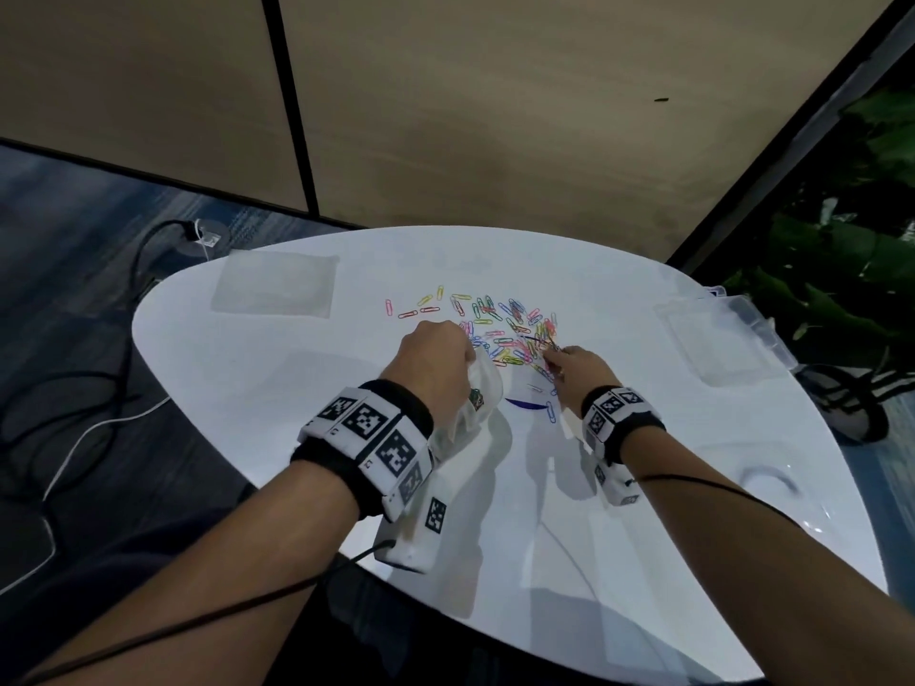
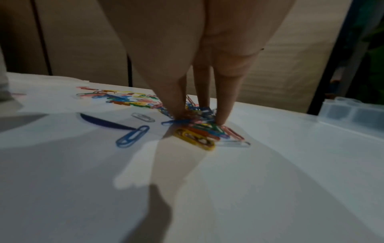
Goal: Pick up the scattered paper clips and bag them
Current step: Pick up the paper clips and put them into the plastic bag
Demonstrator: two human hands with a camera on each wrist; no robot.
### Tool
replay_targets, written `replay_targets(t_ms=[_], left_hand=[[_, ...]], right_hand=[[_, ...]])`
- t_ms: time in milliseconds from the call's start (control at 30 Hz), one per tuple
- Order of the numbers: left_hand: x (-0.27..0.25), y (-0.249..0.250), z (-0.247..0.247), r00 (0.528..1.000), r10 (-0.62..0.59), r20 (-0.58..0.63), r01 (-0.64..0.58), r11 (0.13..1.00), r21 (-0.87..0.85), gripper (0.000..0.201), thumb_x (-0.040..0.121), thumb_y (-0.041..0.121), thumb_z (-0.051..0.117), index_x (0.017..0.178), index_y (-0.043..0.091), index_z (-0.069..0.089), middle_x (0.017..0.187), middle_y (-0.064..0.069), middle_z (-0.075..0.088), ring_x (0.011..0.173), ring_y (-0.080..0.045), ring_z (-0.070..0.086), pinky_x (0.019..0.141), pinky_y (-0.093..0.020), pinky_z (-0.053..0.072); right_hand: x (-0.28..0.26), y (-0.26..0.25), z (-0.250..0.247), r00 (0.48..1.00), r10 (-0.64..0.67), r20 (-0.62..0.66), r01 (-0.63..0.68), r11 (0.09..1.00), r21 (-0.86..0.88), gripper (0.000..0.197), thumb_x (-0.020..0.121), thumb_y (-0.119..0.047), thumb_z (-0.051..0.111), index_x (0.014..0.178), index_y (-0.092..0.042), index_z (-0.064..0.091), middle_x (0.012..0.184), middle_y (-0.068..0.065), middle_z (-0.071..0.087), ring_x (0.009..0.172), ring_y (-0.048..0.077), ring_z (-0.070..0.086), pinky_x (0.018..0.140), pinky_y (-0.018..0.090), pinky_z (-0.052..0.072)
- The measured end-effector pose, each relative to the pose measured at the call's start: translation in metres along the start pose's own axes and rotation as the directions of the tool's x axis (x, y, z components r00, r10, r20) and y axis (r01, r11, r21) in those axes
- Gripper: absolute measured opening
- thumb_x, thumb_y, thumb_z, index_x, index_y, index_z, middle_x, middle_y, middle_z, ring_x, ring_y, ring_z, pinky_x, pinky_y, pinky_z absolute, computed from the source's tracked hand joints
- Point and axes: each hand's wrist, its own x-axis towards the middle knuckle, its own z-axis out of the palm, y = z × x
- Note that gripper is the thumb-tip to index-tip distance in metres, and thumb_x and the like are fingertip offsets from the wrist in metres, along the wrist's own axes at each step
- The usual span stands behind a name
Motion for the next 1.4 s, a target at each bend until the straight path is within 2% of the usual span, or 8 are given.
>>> replay_targets(t_ms=[233, 433, 567, 700, 933, 1167, 1233, 1400], left_hand=[[0.002, 0.001, 0.000, 1.000, 0.005, 0.004, -0.005, 1.000, 0.009, 0.035, 0.093, 0.001, 0.053, 0.121, 0.012, 0.069, 0.116, -0.013, 0.068, 0.095, -0.031, 0.071, 0.093, -0.038, 0.057], [0.004, 0.002, 0.003, 1.000, 0.014, -0.005, -0.014, 0.999, 0.037, 0.030, 0.092, -0.001, 0.052, 0.109, 0.008, 0.074, 0.104, -0.012, 0.072, 0.090, -0.029, 0.072, 0.088, -0.035, 0.059], [0.003, 0.004, 0.003, 1.000, 0.001, -0.020, 0.000, 1.000, 0.013, 0.030, 0.092, -0.001, 0.051, 0.111, 0.008, 0.073, 0.107, -0.012, 0.071, 0.090, -0.030, 0.072, 0.088, -0.038, 0.059], [0.001, 0.006, 0.006, 0.998, 0.012, -0.063, -0.010, 1.000, 0.026, 0.026, 0.090, 0.004, 0.054, 0.101, 0.012, 0.075, 0.104, -0.010, 0.070, 0.098, -0.031, 0.068, 0.088, -0.035, 0.056], [-0.001, 0.011, 0.009, 1.000, 0.014, -0.013, -0.014, 1.000, 0.017, 0.023, 0.089, 0.007, 0.057, 0.101, 0.014, 0.075, 0.095, -0.010, 0.072, 0.094, -0.029, 0.070, 0.085, -0.036, 0.058], [-0.003, 0.011, 0.009, 1.000, 0.029, 0.007, -0.030, 0.999, 0.037, 0.024, 0.089, 0.007, 0.054, 0.096, 0.013, 0.077, 0.095, -0.010, 0.072, 0.092, -0.029, 0.069, 0.082, -0.036, 0.058], [-0.003, 0.011, 0.005, 1.000, 0.029, 0.003, -0.029, 0.999, 0.026, 0.023, 0.090, 0.010, 0.056, 0.101, 0.012, 0.076, 0.097, -0.010, 0.073, 0.094, -0.029, 0.068, 0.086, -0.036, 0.057], [0.000, 0.001, 0.002, 0.998, 0.005, -0.064, -0.005, 1.000, 0.000, 0.025, 0.091, 0.003, 0.056, 0.108, 0.010, 0.073, 0.106, -0.011, 0.071, 0.095, -0.030, 0.069, 0.090, -0.039, 0.057]], right_hand=[[-0.006, 0.009, -0.024, 0.946, 0.315, -0.075, -0.273, 0.902, 0.335, 0.016, 0.083, -0.014, 0.070, 0.096, -0.016, 0.078, 0.096, 0.007, 0.075, 0.093, 0.025, 0.069, 0.089, 0.031, 0.055], [-0.035, 0.002, -0.065, 0.897, 0.349, 0.270, -0.279, -0.026, 0.960, 0.019, 0.077, 0.003, 0.076, 0.096, -0.001, 0.074, 0.097, 0.022, 0.074, 0.084, 0.027, 0.073, 0.084, 0.032, 0.059], [-0.070, -0.048, -0.100, 0.952, 0.019, 0.305, -0.286, -0.295, 0.912, 0.037, 0.077, -0.002, 0.073, 0.113, 0.003, 0.066, 0.104, 0.013, 0.073, 0.097, 0.020, 0.071, 0.079, 0.021, 0.058], [-0.088, -0.093, -0.101, 0.929, -0.148, 0.339, -0.363, -0.192, 0.912, 0.020, 0.088, 0.003, 0.062, 0.107, 0.003, 0.067, 0.091, 0.010, 0.072, 0.086, 0.017, 0.070, 0.077, 0.020, 0.058], [-0.085, -0.120, -0.080, 0.960, 0.062, 0.272, -0.279, 0.214, 0.936, 0.023, 0.083, 0.012, 0.061, 0.104, 0.006, 0.070, 0.093, 0.019, 0.070, 0.079, 0.024, 0.067, 0.080, 0.029, 0.059], [-0.082, -0.129, -0.091, 0.999, 0.011, 0.049, -0.035, 0.843, 0.537, 0.024, 0.087, -0.005, 0.054, 0.094, -0.010, 0.076, 0.087, 0.012, 0.073, 0.073, 0.020, 0.063, 0.067, 0.024, 0.049], [-0.077, -0.125, -0.097, 0.994, -0.052, 0.101, -0.013, 0.830, 0.557, 0.020, 0.089, -0.010, 0.054, 0.089, -0.012, 0.074, 0.090, 0.010, 0.073, 0.082, 0.023, 0.069, 0.076, 0.029, 0.054], [-0.057, -0.084, -0.112, 0.985, -0.004, 0.170, -0.154, 0.409, 0.899, 0.012, 0.087, 0.002, 0.063, 0.093, -0.002, 0.073, 0.087, 0.019, 0.073, 0.073, 0.027, 0.071, 0.072, 0.038, 0.060]])
